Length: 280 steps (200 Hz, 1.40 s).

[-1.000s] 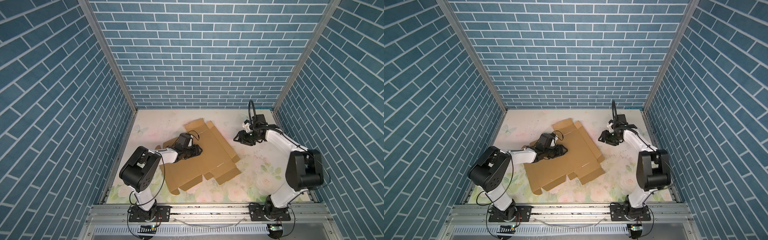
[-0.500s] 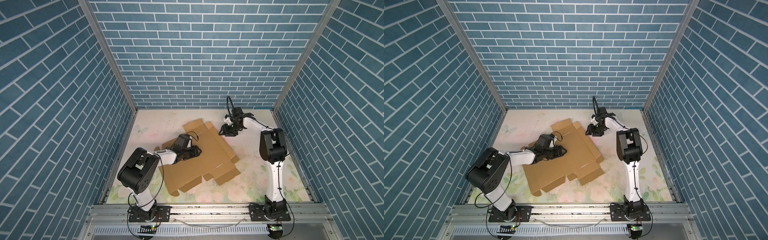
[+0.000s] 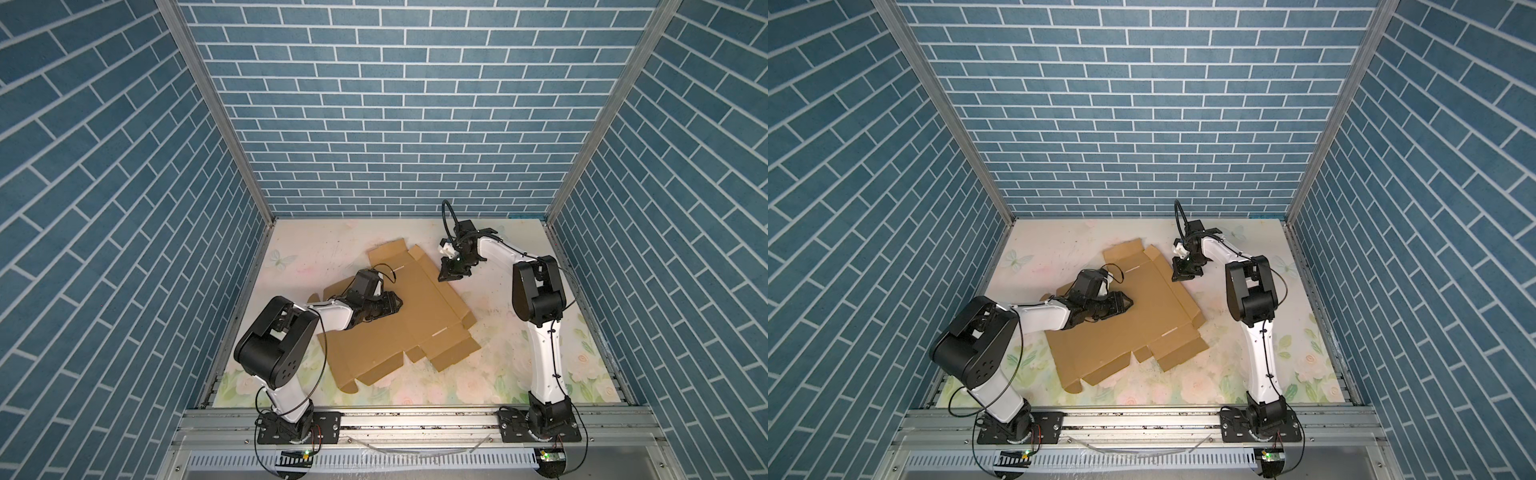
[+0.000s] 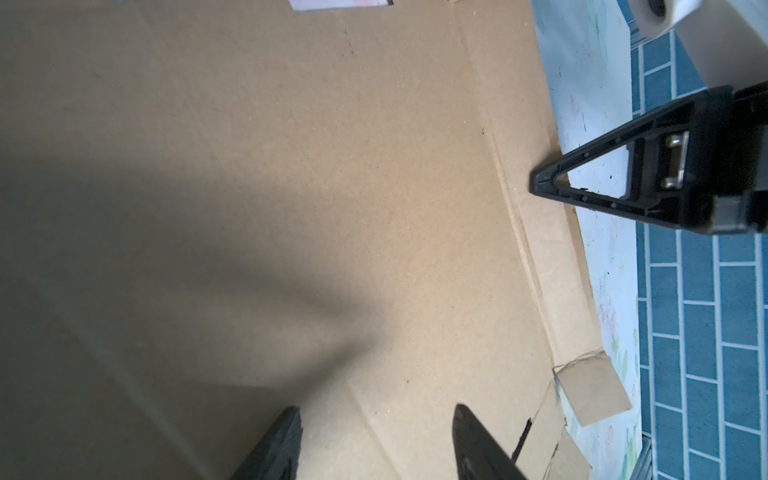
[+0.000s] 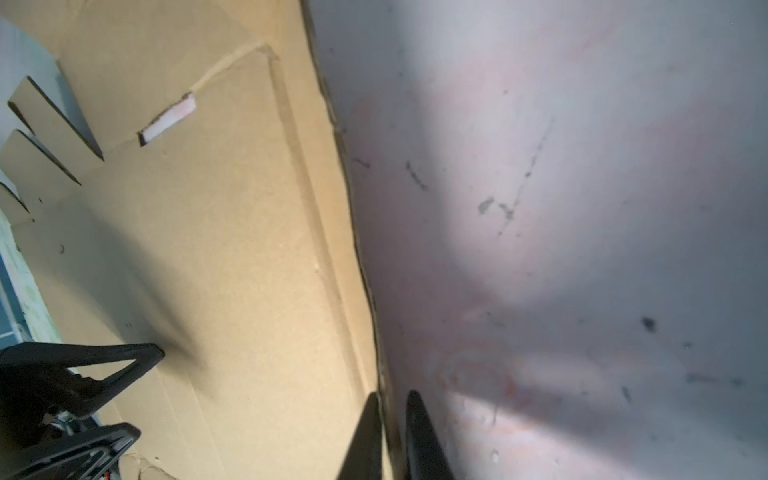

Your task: Fold the paper box

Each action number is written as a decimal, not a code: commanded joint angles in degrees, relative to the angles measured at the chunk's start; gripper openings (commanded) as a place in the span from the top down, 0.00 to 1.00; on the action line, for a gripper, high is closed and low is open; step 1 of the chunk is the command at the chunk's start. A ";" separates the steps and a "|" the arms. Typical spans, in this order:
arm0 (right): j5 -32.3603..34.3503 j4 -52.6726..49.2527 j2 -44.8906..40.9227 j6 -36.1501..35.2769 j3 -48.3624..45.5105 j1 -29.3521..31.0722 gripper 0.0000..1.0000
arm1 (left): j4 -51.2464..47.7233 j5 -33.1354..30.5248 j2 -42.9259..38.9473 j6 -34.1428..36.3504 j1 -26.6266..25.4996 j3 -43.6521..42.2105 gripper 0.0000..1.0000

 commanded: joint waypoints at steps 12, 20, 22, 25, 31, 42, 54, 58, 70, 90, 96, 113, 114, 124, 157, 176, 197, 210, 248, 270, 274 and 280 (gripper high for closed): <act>7.34 -3.89 -7.18 -4.32 0.42 2.52 1.00 | -4.65 0.67 0.29 -2.39 -2.62 -2.09 0.40; 9.05 -4.38 -8.17 -4.79 0.41 2.98 1.00 | -4.80 0.58 -0.33 -2.62 -3.21 -1.85 0.40; 9.56 -4.50 -8.44 -4.92 0.41 3.14 1.00 | -4.81 0.58 -0.50 -2.69 -3.31 -1.81 0.40; 10.33 -4.81 -8.81 -5.27 0.48 3.33 1.00 | -4.92 0.58 -0.77 -2.73 -3.51 -1.68 0.40; 12.49 -5.34 -9.57 -5.90 0.66 3.76 1.00 | -4.91 0.58 -1.38 -2.81 -4.04 -1.50 0.40; 17.31 -6.95 -10.91 -7.05 1.52 4.66 1.00 | -5.25 0.70 -2.61 -2.90 -4.79 -1.01 0.40; 23.72 -9.08 -12.21 -9.13 2.86 6.03 1.00 | -5.75 0.89 -4.37 -2.83 -5.75 -0.47 0.40; 25.11 -9.45 -12.57 -9.65 3.17 6.38 1.00 | -5.94 0.93 -5.00 -2.71 -6.02 -0.28 0.40; 30.69 -10.78 -14.05 -11.99 3.97 7.70 1.00 | -6.71 1.22 -7.10 -2.31 -6.76 0.17 0.40; 39.19 -11.44 -16.49 -18.16 3.69 10.55 1.00 | -8.71 1.79 -12.25 -0.31 -6.76 0.04 0.40; 41.98 -11.27 -17.02 -20.18 3.22 11.45 1.00 | -10.48 1.09 -14.25 1.18 -6.53 0.36 0.39; 48.99 -10.53 -17.95 -26.01 2.55 13.34 1.00 | -16.21 -0.62 -19.45 5.16 -4.34 1.34 0.39; 49.34 -10.44 -18.03 -26.34 2.58 13.47 1.00 | -16.40 -0.63 -19.65 5.39 -4.08 1.34 0.39; 52.28 -9.21 -18.62 -29.91 2.42 14.02 1.00 | -18.11 -0.35 -21.96 6.66 -1.34 1.38 0.39; 52.62 0.06 -23.57 -46.43 -2.92 15.62 1.00 | -22.13 0.07 -27.19 9.55 8.60 1.66 0.39; 52.68 4.48 -24.04 -52.42 -4.41 15.91 1.00 | -23.52 -3.86 -29.15 13.14 10.29 2.68 0.37; 54.83 7.62 -23.12 -55.90 -5.65 16.32 1.00 | -22.66 -10.02 -29.85 17.72 10.44 1.73 0.35; 55.44 10.77 -23.58 -57.76 -8.24 16.71 1.00 | -18.31 -10.94 -29.52 18.83 10.44 -0.70 0.33; 57.55 22.40 -26.99 -62.17 -19.78 18.30 1.00 | -13.76 -10.11 -27.81 21.12 10.47 -1.15 0.29; 57.86 25.90 -28.42 -61.83 -23.99 19.17 1.00 | -11.20 -6.90 -25.25 21.85 10.34 -1.36 0.29; 57.86 26.37 -28.62 -61.76 -24.46 19.28 1.00 | -10.60 -6.35 -24.68 21.52 10.34 -1.59 0.29; 57.92 26.82 -28.87 -61.79 -24.92 19.46 1.00 | -9.33 -5.67 -23.68 20.93 10.26 -2.01 0.29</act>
